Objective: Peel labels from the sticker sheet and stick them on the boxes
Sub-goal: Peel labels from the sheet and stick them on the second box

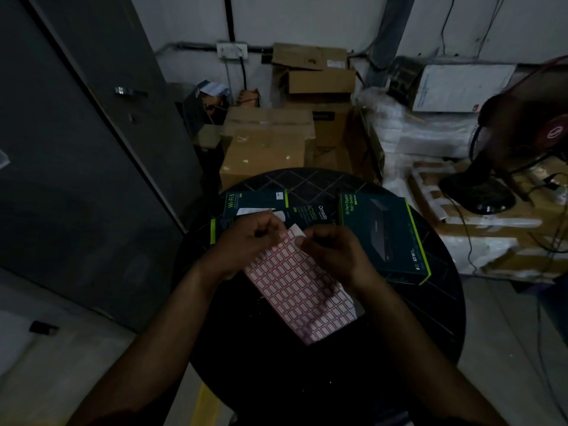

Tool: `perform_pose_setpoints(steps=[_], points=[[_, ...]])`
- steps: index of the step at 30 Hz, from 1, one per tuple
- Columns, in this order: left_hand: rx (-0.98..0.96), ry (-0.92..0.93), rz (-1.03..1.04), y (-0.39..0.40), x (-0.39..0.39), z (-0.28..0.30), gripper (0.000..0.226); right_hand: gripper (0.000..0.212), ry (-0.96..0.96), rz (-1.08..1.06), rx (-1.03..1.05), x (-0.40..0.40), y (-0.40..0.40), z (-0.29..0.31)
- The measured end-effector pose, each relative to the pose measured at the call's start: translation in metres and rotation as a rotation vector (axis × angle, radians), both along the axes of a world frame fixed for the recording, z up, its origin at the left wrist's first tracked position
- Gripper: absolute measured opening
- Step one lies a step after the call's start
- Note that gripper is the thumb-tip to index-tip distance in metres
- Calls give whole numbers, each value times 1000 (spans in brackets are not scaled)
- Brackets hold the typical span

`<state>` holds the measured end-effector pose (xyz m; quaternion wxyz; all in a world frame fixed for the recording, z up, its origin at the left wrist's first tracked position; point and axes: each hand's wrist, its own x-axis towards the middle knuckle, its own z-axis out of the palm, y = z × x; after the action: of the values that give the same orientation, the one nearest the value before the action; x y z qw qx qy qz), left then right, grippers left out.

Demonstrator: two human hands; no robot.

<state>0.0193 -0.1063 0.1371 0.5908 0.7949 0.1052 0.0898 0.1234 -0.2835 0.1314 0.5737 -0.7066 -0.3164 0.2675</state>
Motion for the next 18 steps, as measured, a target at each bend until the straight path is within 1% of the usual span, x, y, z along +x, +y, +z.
perform_pose_setpoints(steps=[2,4,6,9,11,14,16,18], points=[[-56,-27,-2,3,-1,1,11,13,-34,-38,-9,3,1,0],[-46,-22,-3,8,-2,2,10,12,-89,-60,-19,3,1,-2],[8,-16,26,13,-1,1,11,9,-139,-77,-22,2,3,-3],[116,-15,39,14,0,-2,17,9,-152,-88,-17,0,7,-5],[128,-13,36,13,1,-2,18,9,-167,-93,-23,0,8,-5],[65,-15,14,13,0,0,19,11,-193,-47,-54,3,8,-3],[89,-18,14,13,-1,0,25,12,-206,18,-68,3,8,-1],[81,-12,25,14,0,-1,18,12,-187,35,-57,5,6,-2]])
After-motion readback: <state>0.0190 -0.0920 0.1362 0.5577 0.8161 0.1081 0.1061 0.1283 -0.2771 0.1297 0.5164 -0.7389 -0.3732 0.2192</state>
